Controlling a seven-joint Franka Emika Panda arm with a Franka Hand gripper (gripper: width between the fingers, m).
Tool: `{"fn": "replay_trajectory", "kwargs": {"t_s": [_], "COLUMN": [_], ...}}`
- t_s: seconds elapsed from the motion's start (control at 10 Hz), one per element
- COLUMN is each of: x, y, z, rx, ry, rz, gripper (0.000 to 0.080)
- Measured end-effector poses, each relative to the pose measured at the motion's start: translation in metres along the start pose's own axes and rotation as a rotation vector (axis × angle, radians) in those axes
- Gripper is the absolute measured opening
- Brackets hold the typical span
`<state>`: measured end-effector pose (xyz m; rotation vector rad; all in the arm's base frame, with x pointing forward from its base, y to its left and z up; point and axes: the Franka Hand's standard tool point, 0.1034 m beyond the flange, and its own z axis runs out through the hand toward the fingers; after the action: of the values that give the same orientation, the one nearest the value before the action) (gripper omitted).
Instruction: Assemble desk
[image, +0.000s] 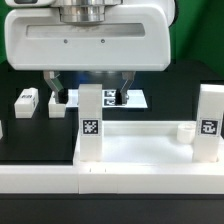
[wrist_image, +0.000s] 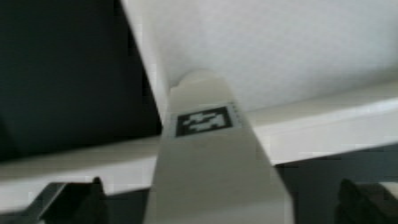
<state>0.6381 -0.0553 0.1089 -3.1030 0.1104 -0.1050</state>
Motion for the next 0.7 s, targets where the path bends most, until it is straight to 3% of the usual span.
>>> {"fn": "replay_trajectory", "kwargs": {"t_s": [0.1, 0.2, 0.3, 0.4, 0.5, 0.7], "x": [-0.0001, -0.0001, -0.0001, -0.0001, 0.0, 0.0004], "y": [-0.0001, -0.0003, -0.0002, -0.0005, -0.0003, 0.0002], "z": [0.0003, 0.0003, 0.0003, 0.0003, 0.0002, 0.0003], "rx": [0.001, 0.001, 0.001, 0.002, 0.003, 0.002], "ry": [0.0, 0.0, 0.0, 0.0, 0.0, 0.005], "rz": [0.022, 0.042, 0.041, 0.074, 0.184, 0.353], "gripper": [0.0649, 0.0553, 0.0553, 0.0339, 0.0288, 0.0288]}}
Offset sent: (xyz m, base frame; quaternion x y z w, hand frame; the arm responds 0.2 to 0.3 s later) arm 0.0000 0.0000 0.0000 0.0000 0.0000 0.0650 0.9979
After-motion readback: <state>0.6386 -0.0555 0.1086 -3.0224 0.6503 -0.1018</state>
